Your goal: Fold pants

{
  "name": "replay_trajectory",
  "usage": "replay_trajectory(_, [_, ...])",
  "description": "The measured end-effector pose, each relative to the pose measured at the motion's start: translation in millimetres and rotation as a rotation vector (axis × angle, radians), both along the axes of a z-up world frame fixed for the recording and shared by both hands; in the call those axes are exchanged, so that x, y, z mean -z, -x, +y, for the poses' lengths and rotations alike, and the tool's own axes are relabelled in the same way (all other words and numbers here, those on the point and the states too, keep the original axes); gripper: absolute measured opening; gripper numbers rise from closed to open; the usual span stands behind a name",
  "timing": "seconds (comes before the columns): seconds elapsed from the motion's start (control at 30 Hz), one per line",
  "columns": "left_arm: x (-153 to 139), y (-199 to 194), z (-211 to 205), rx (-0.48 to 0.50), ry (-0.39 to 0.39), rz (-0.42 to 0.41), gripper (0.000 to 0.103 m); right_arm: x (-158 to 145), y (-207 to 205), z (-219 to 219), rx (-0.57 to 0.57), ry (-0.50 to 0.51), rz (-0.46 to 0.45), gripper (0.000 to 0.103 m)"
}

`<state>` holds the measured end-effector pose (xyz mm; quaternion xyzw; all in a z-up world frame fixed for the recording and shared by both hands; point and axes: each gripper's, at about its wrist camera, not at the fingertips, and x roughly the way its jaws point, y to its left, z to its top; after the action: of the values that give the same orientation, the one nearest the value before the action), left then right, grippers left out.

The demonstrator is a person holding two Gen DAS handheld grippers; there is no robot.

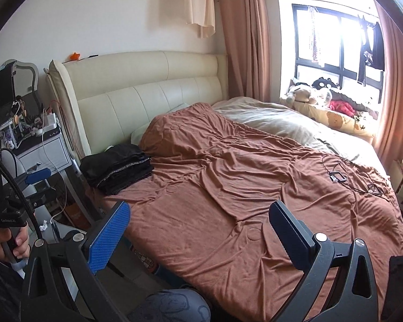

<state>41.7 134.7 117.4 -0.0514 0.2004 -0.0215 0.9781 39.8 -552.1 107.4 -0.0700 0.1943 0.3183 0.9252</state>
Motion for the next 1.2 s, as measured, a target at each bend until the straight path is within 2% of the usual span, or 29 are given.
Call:
replay_trajectory(0.27, [11.4,18.2,-34.0,0.013,-0.040,-0.042,0.103,22.8,23.5,-32.0,0.035,-0.037,-0.009,0.103])
replay_trajectory(0.43, [24.0,25.6,-49.4,0.013,-0.033,-0.050,0.103,38.5,38.3,-52.8,0.083,-0.057,-0.008,0.103])
replay_trajectory(0.7, [38.4,33.2,-66.9,-0.016,-0.020,-0.076,0.103,63.2,65.6,-62.5,0.111,-0.068,-0.046,0.103])
replay_trajectory(1.2, [73.0,31.6,-84.4,-0.052,-0.010,-0.081,0.103,110.0,65.6,-70.3,0.139,-0.082,-0.021,0.103])
